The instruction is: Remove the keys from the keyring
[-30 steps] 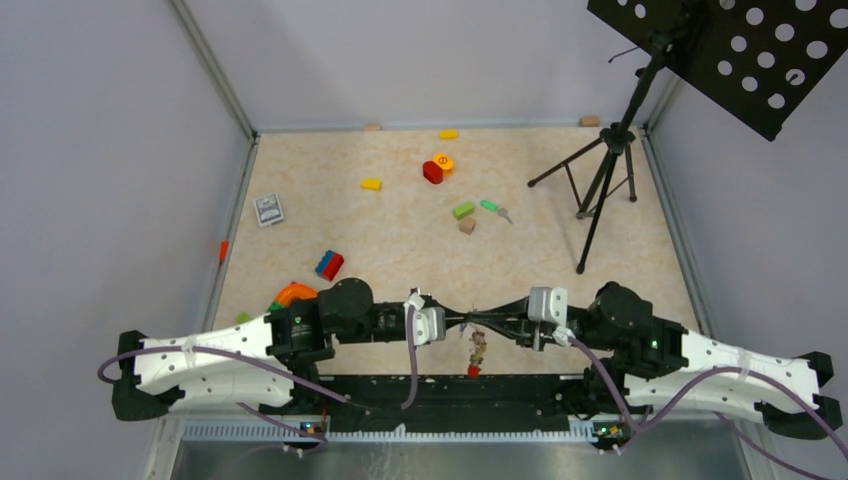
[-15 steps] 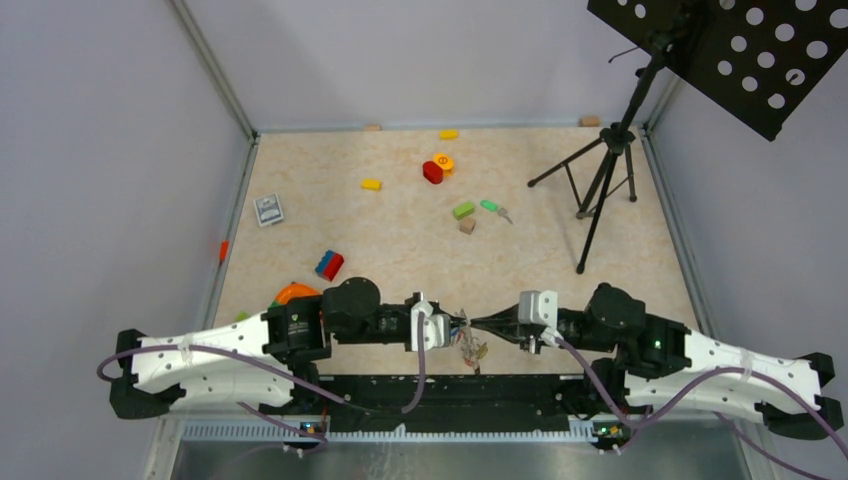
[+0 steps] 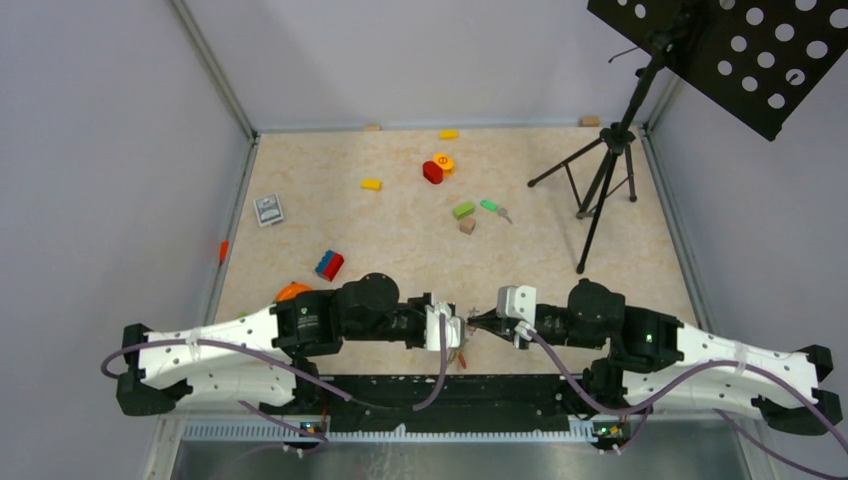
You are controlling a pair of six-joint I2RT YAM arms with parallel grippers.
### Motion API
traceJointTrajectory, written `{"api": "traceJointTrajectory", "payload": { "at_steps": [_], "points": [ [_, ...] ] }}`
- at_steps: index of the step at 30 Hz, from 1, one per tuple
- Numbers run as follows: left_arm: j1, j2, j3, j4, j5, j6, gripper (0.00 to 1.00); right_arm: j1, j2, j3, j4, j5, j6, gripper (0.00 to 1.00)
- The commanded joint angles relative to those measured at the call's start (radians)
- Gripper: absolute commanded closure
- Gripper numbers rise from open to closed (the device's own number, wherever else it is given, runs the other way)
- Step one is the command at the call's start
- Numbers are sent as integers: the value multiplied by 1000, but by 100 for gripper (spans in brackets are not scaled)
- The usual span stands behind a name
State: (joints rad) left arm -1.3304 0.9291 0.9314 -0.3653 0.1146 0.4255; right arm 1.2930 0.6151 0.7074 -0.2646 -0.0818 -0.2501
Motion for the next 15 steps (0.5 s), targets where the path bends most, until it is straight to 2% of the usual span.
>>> {"api": "traceJointTrajectory", "payload": {
  "at_steps": [1, 15],
  "points": [
    [-1, 2, 41, 35, 12, 11, 100, -4, 12, 35, 4, 77, 14, 100],
    [-1, 63, 94, -39, -8, 38, 100, -4, 35, -20, 77, 129, 55, 100]
  ]
}}
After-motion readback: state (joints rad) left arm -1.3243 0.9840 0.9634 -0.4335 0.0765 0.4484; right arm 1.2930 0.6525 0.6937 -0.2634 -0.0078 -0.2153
